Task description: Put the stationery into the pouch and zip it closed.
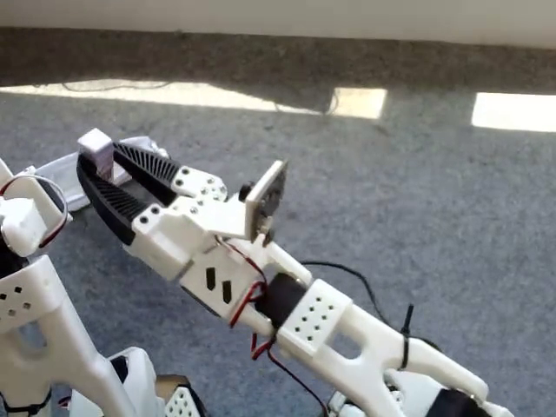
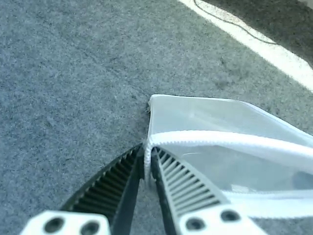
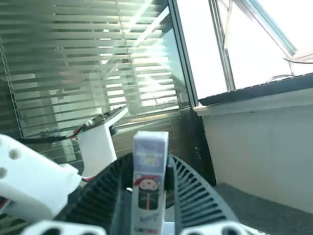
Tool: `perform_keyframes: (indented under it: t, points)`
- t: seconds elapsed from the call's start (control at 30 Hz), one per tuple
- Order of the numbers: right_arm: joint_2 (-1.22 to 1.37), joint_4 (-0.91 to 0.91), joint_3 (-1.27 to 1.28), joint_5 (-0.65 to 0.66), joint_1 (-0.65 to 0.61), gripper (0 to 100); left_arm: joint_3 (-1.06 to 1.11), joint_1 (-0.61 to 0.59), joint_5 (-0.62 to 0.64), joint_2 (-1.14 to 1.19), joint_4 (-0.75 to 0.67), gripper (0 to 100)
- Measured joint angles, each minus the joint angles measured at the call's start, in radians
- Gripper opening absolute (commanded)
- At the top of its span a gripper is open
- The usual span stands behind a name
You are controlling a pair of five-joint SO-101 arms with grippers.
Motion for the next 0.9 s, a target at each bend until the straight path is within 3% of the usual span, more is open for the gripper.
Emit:
perform_keyframes:
  t: [0.2, 0.7, 0.9]
  points:
    - [0.198, -0.153, -0.011, 0.000, -0.002, 0.4, 0.000, 0.000, 0.000, 0.000, 0.000, 1]
    - [0.391, -0.172, -0.124, 0.000, -0.002, 0.4, 0.023, 0.000, 0.000, -0.002, -0.034, 1]
    - [0.385, -0.278, -0.137, 0.000, 0.009, 0.4, 0.026, 0.000, 0.000, -0.002, -0.034, 1]
